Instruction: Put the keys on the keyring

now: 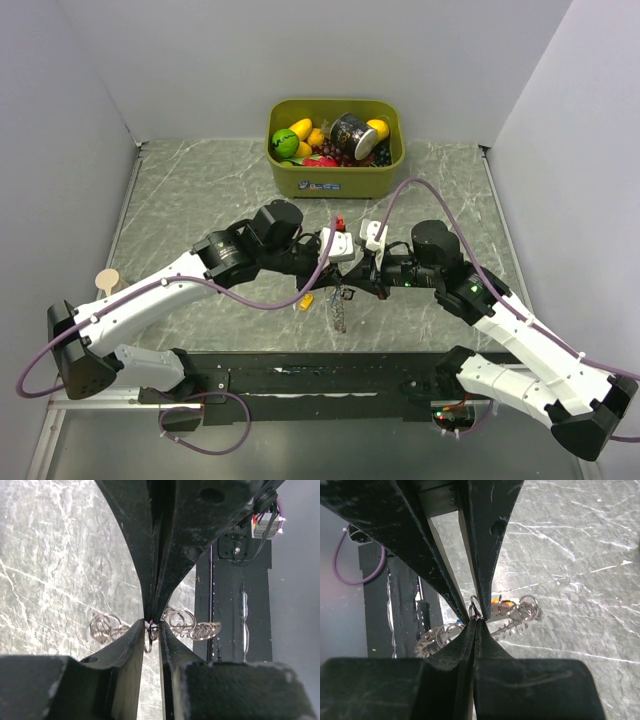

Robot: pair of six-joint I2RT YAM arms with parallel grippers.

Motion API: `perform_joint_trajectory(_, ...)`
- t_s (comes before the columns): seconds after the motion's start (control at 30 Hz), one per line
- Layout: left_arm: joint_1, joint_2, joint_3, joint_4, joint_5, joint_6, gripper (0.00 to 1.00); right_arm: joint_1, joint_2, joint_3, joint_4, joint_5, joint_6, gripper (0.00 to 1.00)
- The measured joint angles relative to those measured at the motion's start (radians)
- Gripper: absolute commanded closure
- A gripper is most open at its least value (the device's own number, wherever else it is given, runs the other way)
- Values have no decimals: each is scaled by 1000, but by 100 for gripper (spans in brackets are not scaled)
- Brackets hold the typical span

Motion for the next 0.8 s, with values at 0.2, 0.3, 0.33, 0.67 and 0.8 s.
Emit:
perform_joint_trajectory(0.2, -2, -20, -3, 7, 0, 7, 88, 1, 0, 0, 4, -3, 0, 100)
perform_joint_trajectory(0.3, -2, -26, -4, 15, 1, 10, 82, 1, 0, -1, 4, -4, 0, 100)
perform_joint_trajectory(0.33, -2, -26, -4, 15, 0, 11, 78, 1, -1, -1, 5, -4, 0, 100)
perform_joint_trajectory(0.67, -2, -24, -4, 10, -6, 16, 75, 2, -12, -1, 7, -4, 0, 100)
perform_joint_trajectory(0.8, -2, -16, -4, 9, -4, 15, 97, 3, -12, -2, 6, 2, -2, 100)
